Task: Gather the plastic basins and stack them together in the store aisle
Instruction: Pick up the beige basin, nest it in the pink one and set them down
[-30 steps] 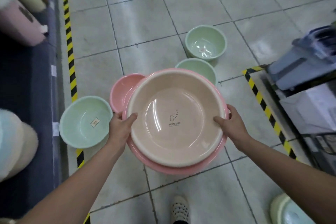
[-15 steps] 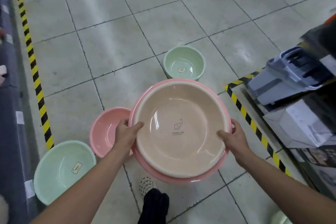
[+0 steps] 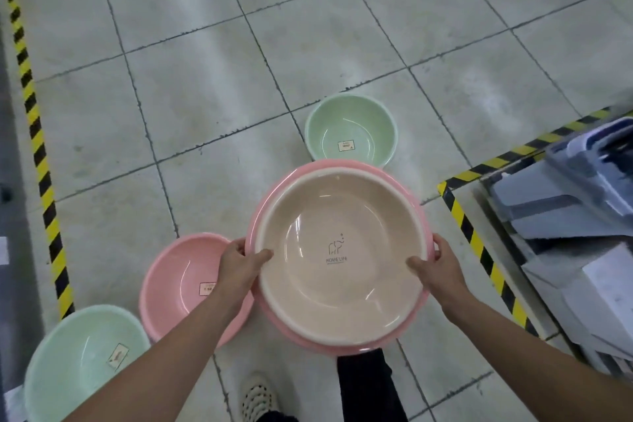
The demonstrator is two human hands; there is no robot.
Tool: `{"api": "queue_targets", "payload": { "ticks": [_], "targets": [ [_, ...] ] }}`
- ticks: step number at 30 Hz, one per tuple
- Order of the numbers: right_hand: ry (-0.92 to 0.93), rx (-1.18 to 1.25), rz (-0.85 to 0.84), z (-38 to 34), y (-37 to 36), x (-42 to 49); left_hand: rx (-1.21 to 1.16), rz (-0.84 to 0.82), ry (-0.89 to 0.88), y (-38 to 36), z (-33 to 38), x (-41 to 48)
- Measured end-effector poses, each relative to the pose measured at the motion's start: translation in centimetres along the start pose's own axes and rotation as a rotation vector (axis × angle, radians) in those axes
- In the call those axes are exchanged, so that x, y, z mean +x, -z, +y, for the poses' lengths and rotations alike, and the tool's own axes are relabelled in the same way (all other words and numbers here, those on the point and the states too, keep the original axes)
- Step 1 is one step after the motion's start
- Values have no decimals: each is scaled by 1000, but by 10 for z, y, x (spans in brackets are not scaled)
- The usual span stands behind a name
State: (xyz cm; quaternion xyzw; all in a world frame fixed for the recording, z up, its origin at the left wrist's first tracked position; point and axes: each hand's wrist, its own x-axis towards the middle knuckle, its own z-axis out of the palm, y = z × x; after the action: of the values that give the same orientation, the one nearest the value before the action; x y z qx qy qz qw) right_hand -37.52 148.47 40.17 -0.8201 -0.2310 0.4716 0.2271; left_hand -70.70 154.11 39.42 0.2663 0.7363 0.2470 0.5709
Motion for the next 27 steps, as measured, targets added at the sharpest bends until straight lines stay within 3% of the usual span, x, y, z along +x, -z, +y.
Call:
{"api": "queue_targets", "payload": {
  "ticks": [15,27],
  "targets": [
    [-63,-217,-28,61,-57,214,91,38,116,-94,-96,177],
    [-124,-242,-74,129,-116,289,197,99,123,-117,-168,252]
  ]
}}
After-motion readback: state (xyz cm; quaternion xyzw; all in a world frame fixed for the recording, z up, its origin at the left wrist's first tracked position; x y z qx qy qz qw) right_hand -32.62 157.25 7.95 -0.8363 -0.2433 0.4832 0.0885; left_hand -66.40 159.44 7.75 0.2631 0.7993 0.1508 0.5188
